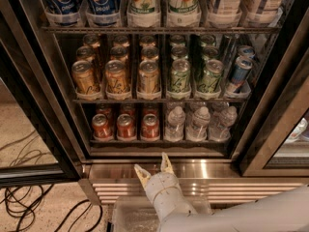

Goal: Pick coke can from bottom shelf of fridge

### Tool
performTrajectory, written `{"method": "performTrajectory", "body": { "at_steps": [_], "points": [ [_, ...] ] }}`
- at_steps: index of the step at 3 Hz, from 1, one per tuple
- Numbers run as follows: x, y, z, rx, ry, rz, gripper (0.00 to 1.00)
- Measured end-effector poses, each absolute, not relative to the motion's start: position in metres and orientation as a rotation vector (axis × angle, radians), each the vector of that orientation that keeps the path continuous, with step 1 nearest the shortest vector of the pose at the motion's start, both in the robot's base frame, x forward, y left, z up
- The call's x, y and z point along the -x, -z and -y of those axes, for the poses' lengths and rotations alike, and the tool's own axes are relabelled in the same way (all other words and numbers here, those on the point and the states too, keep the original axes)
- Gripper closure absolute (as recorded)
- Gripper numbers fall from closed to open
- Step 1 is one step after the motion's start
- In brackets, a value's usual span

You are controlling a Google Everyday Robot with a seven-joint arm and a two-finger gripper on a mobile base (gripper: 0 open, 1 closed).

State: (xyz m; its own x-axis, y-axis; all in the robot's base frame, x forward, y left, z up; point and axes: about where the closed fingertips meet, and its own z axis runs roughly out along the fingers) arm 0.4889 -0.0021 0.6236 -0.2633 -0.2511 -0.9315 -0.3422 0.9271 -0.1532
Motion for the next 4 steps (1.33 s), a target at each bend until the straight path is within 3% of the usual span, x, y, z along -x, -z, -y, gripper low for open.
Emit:
{"method": "performTrajectory", "body": {
  "at_steps": [1,3,4],
  "points": [
    [-0.497,-0.627,-0.004,0.456,-0.110,-1.819,0.30],
    [-0.515,-0.623,-0.010,0.480,-0.086,-1.794,0.21],
    [-0.523,-0.616,-0.008,0.484,-0.073,-1.799,0.37]
  ]
}}
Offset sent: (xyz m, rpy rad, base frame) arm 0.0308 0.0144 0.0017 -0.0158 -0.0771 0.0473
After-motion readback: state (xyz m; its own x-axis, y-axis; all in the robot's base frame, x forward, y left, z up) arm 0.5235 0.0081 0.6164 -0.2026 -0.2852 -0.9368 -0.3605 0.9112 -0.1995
